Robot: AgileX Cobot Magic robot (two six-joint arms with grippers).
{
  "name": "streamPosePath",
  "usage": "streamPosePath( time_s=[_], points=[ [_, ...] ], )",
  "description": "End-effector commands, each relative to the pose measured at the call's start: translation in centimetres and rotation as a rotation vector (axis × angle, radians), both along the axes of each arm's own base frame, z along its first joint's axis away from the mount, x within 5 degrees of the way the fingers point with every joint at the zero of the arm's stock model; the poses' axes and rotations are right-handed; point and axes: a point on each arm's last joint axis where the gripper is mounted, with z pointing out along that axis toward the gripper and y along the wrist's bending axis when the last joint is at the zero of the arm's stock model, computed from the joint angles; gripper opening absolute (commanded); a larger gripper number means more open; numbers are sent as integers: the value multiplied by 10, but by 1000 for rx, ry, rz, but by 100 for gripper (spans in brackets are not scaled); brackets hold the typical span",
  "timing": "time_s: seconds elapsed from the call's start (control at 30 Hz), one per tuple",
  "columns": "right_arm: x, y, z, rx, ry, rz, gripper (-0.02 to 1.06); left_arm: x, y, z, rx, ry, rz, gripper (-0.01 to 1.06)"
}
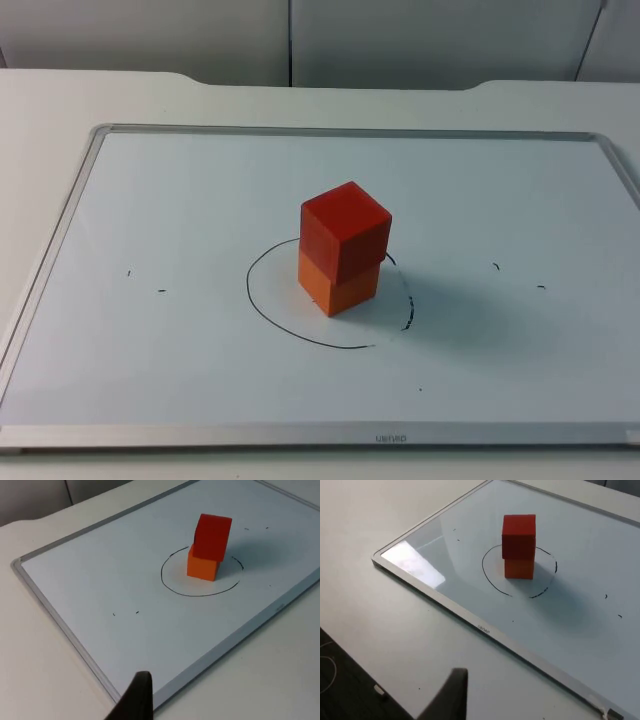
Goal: Pick up one cube with the left hand and another cube with the right hand. First place the cube in the right hand at the target position, then stack the cube in the left hand on top.
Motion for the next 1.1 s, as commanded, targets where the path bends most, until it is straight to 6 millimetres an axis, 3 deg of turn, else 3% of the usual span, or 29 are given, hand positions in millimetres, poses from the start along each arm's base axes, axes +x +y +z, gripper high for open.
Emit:
streamPosePath(
  time_s=[0.0, 0.53, 0.67, 1.07],
  points=[
    [1, 0, 0, 8, -9, -14, 105, 0, 1, -2, -6, 12, 17, 96],
    [2, -1, 0, 3, -13, -21, 105, 1, 2, -7, 16, 27, 21, 96],
    [2, -2, 0, 9, -8, -38, 105, 1, 2, -7, 15, 28, 22, 105],
    [2, -2, 0, 9, -8, -38, 105, 1, 2, -7, 16, 27, 23, 105]
  ],
)
